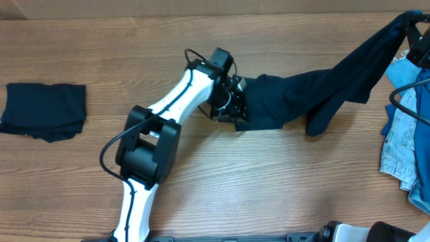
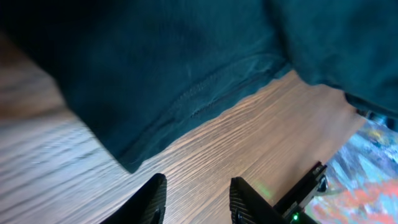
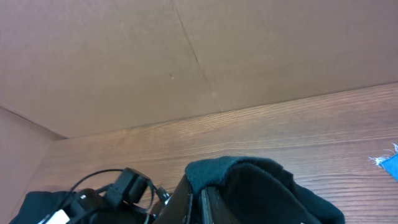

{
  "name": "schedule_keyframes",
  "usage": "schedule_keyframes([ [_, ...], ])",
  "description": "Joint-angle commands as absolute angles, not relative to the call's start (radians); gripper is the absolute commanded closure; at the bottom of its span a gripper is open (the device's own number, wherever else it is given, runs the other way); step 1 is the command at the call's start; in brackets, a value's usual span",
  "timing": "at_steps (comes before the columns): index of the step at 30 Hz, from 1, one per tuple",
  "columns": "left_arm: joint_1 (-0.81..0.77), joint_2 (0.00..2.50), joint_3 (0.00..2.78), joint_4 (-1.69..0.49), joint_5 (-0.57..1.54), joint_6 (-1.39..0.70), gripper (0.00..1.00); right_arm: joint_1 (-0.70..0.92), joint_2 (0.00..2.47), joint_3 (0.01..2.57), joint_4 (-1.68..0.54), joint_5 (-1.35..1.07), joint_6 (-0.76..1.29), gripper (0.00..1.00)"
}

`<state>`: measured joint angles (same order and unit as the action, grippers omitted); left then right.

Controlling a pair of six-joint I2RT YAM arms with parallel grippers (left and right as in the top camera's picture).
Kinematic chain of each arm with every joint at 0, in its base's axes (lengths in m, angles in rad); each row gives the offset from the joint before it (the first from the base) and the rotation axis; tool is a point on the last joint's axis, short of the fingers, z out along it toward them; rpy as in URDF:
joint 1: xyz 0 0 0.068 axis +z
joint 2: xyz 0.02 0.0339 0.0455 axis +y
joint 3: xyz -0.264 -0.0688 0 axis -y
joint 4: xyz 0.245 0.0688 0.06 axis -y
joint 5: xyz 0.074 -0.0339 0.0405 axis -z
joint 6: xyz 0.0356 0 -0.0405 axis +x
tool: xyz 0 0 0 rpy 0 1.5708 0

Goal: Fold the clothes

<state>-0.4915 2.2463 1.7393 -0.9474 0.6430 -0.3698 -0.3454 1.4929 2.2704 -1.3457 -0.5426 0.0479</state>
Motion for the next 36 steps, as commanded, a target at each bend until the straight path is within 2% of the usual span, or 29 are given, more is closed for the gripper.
schedule_keyframes([
  [1,-0.511,2.278,1.734,-0.945,0.542,-0.493,0.60,-0.349,1.500,2.288,-1.338,-0.540,0.036,0.96],
  [8,-0.509,2.280,1.734,-0.954,0.454,-0.513,0.55,-0.349,1.500,2.288,-1.339,-0.540,0.036,0.96],
  [13,-0.511,2.282,1.718,-0.945,0.352,-0.522,0.46,-0.349,1.500,2.288,-1.339,-0.540,0.036,0.96],
  [16,-0.511,2.286,1.682,-0.892,0.356,-0.533,0.46,-0.349,1.500,2.288,-1.339,-0.540,0.036,0.96],
  [20,-0.521,2.286,1.636,-0.853,0.368,-0.532,0.54,-0.349,1.500,2.288,-1.339,-0.540,0.036,0.96],
  [22,-0.537,2.286,1.627,-0.834,0.382,-0.532,0.63,-0.349,1.500,2.288,-1.340,-0.540,0.036,0.96],
  [26,-0.579,2.286,1.626,-0.830,0.385,-0.532,0.74,-0.349,1.500,2.288,-1.341,-0.540,0.036,0.96],
  [27,-0.582,2.286,1.626,-0.830,0.385,-0.532,0.78,-0.349,1.500,2.288,-1.341,-0.540,0.036,0.96],
  [28,-0.583,2.286,1.626,-0.830,0.385,-0.533,0.87,-0.349,1.500,2.288,-1.341,-0.540,0.036,0.96],
  [30,-0.580,2.285,1.626,-0.834,0.384,-0.539,0.96,-0.349,1.500,2.288,-1.341,-0.540,0.036,0.96],
  [36,-0.529,2.263,1.639,-0.886,0.385,-0.515,0.96,-0.349,1.500,2.288,-1.341,-0.540,0.036,0.96],
])
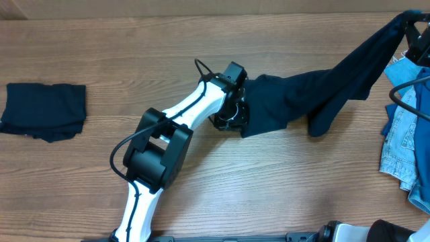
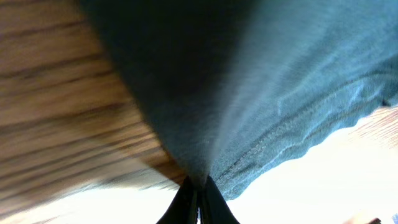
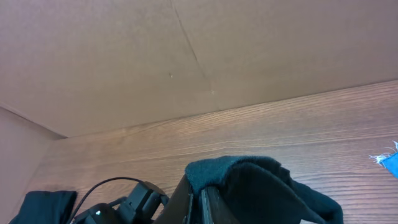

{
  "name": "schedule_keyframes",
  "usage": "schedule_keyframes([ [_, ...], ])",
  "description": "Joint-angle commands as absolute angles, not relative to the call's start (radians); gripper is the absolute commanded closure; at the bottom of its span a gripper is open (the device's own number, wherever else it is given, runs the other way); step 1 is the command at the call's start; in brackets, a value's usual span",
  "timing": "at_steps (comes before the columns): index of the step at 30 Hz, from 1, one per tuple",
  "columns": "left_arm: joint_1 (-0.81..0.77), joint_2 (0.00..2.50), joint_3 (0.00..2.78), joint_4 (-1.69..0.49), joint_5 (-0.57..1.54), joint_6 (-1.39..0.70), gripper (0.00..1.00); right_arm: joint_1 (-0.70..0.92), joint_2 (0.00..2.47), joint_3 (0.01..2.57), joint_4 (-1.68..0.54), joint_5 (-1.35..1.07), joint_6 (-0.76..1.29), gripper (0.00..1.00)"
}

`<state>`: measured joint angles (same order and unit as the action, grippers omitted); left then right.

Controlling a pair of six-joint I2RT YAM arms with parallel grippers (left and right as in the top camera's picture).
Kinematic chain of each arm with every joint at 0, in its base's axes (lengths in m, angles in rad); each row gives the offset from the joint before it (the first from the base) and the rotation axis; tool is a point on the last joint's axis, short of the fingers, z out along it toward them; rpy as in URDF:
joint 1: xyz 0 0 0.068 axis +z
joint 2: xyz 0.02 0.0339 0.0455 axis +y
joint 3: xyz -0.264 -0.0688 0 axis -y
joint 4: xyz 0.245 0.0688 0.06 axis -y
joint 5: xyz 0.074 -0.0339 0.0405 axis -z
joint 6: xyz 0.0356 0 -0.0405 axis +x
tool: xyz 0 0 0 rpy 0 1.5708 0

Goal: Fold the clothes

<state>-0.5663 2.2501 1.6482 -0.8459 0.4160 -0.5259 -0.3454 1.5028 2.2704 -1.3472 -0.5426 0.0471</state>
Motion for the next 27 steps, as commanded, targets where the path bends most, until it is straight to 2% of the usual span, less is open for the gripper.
schedule_keyframes([
  [1,-0.511,2.242,1.654,-0.911,0.384,-0.497,0.96,-0.349,1.500,2.288,-1.341,-0.540,0.036,0.96],
  [9,-0.334,1.983,1.671,-0.953,0.316,-0.498,0.96,-0.349,1.500,2.288,-1.341,-0.540,0.036,0.96],
  [19,-0.375,2.031,1.671,-1.024,0.182,-0.486,0.94,-0.349,1.500,2.288,-1.341,-0.540,0.036,0.96],
  [21,-0.377,2.043,1.670,-1.029,0.180,-0.486,0.87,-0.349,1.500,2.288,-1.341,-0.540,0.036,0.96],
  [22,-0.379,2.053,1.669,-1.028,0.183,-0.486,0.76,-0.349,1.500,2.288,-1.341,-0.540,0.036,0.96],
  [24,-0.384,2.076,1.669,-1.020,0.195,-0.487,0.64,-0.349,1.500,2.288,-1.341,-0.540,0.036,0.96],
  [25,-0.388,2.092,1.669,-1.013,0.216,-0.487,0.55,-0.349,1.500,2.288,-1.341,-0.540,0.036,0.96],
  [27,-0.392,2.129,1.669,-1.005,0.264,-0.487,0.50,-0.349,1.500,2.288,-1.341,-0.540,0.036,0.96],
])
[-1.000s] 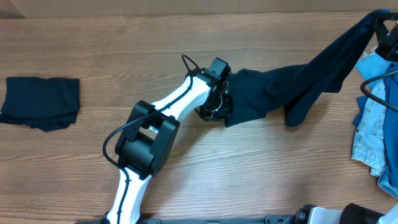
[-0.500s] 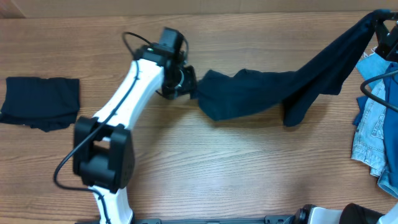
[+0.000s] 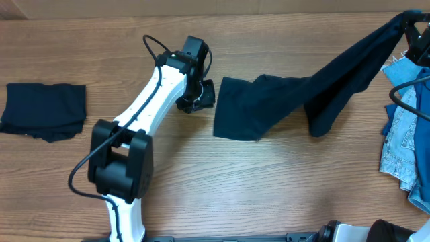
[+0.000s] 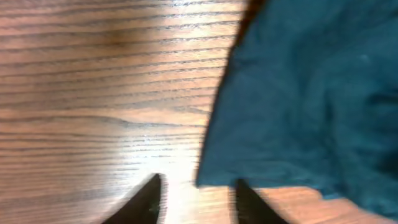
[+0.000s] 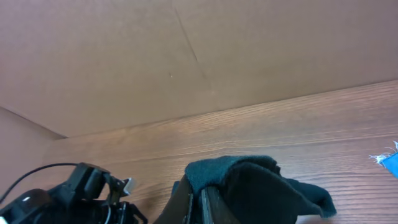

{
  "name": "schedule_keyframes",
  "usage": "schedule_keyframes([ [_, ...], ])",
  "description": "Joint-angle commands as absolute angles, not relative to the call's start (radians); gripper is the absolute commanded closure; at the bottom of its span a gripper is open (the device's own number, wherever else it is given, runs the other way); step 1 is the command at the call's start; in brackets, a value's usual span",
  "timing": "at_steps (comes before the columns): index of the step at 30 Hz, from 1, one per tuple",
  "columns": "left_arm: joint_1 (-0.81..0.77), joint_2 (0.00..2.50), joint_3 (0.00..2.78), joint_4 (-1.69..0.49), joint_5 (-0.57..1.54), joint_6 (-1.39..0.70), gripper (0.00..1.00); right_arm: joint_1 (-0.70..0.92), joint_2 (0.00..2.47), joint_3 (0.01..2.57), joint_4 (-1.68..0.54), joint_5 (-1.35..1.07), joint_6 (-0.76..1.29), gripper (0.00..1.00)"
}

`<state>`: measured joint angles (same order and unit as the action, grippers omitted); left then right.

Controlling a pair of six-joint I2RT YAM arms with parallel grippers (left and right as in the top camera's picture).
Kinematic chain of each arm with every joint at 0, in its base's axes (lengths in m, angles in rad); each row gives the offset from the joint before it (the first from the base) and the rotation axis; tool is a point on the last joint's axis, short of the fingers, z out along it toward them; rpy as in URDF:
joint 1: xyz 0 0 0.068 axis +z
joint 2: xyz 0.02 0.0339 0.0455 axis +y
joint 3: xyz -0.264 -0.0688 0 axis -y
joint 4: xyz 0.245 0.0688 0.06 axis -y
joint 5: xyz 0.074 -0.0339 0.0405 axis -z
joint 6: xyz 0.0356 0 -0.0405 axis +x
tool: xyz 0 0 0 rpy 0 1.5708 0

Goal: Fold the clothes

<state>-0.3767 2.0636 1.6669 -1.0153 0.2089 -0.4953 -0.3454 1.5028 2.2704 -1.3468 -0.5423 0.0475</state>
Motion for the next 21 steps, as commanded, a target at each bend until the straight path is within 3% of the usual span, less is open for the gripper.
schedule_keyframes([
  [1,-0.394,2.148,1.669,-1.002,0.280,-0.487,0.48,-0.349,1.500,2.288,-1.341,-0.540,0.036,0.96],
  [5,-0.417,2.221,1.669,-0.982,0.368,-0.486,0.49,-0.349,1.500,2.288,-1.341,-0.540,0.036,0.96],
  [15,-0.503,2.241,1.665,-0.972,0.305,-0.532,0.45,-0.349,1.500,2.288,-1.341,-0.540,0.036,0.96],
  [21,-0.511,2.308,1.662,-1.022,0.261,-0.577,0.59,-0.349,1.500,2.288,-1.341,-0.540,0.036,0.96],
])
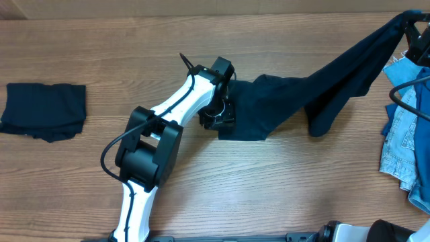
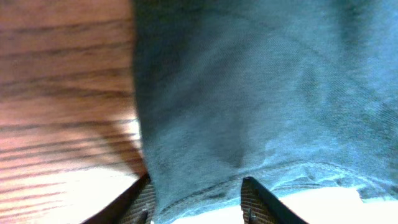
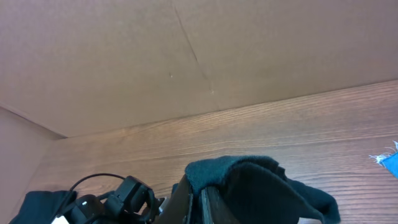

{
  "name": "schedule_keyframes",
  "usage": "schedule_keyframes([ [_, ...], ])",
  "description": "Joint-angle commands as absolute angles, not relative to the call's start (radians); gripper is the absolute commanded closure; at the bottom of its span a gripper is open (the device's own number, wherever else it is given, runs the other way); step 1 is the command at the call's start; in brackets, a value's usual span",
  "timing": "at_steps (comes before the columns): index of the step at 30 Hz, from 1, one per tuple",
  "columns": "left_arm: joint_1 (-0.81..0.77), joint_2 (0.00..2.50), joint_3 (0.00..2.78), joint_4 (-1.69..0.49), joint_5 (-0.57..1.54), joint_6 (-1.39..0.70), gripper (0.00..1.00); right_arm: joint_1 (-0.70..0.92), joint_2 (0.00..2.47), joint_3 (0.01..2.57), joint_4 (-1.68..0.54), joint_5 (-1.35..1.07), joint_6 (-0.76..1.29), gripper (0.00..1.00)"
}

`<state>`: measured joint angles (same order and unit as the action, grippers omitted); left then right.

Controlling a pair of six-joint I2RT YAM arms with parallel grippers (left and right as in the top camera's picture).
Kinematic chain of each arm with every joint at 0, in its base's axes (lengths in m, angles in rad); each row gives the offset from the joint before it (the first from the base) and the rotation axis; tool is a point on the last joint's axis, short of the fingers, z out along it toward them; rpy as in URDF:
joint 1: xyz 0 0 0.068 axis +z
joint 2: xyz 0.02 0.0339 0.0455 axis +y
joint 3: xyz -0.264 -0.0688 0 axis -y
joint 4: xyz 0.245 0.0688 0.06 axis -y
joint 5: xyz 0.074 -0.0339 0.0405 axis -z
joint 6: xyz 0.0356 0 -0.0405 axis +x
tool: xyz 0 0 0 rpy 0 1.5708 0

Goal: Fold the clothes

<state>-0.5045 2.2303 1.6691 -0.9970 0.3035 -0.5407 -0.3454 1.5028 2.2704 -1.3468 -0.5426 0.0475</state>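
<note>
A dark navy garment (image 1: 289, 97) stretches from mid-table up to the far right. Its left part lies flat on the wood and its right end hangs lifted. My left gripper (image 1: 220, 121) is at the garment's lower left edge. In the left wrist view the gripper (image 2: 196, 205) is open, its fingers (image 2: 256, 200) astride the stitched hem of the garment (image 2: 249, 93). My right gripper (image 1: 411, 23) is held high at the far right, shut on the garment's raised end. The right wrist view shows the cloth (image 3: 249, 180) bunched over that gripper (image 3: 200, 202).
A folded dark garment (image 1: 44, 111) lies at the table's left end. A pile of blue denim clothes (image 1: 403, 141) sits at the right edge, under the right arm's cable. A brown cardboard wall (image 3: 186, 56) stands behind the table.
My left gripper was open on bare wood left of the garment. It is now back at the garment's lower left edge, open with the hem between its fingers. The right gripper has not moved.
My left gripper stood open at the garment's left edge, then shut on the cloth there. After that it was open and off to the left, with the garment spread further left. Now it straddles the hem again, while the right gripper holds the far end up throughout.
</note>
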Motion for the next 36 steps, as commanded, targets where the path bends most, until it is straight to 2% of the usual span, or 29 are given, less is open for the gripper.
schedule_keyframes([
  [1,-0.511,2.320,1.662,-1.025,0.260,-0.577,0.64,-0.349,1.500,2.288,-1.341,-0.540,0.036,0.96],
  [5,-0.511,2.335,1.663,-1.032,0.265,-0.577,0.82,-0.349,1.500,2.288,-1.340,-0.540,0.036,0.96],
  [7,-0.511,2.335,1.663,-1.039,0.288,-0.574,0.95,-0.349,1.500,2.288,-1.340,-0.540,0.036,0.96],
  [8,-0.511,2.333,1.663,-1.043,0.315,-0.563,0.96,-0.349,1.500,2.288,-1.340,-0.540,0.036,0.96],
  [11,-0.503,2.311,1.664,-1.055,0.353,-0.545,0.96,-0.349,1.500,2.288,-1.341,-0.540,0.036,0.96],
  [17,-0.389,1.946,1.665,-1.062,0.330,-0.520,0.96,-0.349,1.500,2.280,-1.374,-0.496,0.037,0.96],
  [22,-0.209,1.585,1.665,-1.064,0.304,-0.519,0.96,-0.349,1.515,2.192,-1.446,-0.437,0.070,0.96],
  [29,-0.043,1.285,1.670,-1.071,0.304,-0.521,0.96,-0.348,1.586,2.146,-1.621,-0.392,0.077,0.96],
  [33,-0.031,1.177,1.792,-1.103,0.302,-0.491,0.96,-0.348,1.531,2.149,-1.600,-0.393,0.071,0.96],
  [36,-0.031,1.143,1.993,-1.206,0.197,-0.456,0.96,-0.348,1.454,2.149,-1.608,-0.394,0.082,0.96],
])
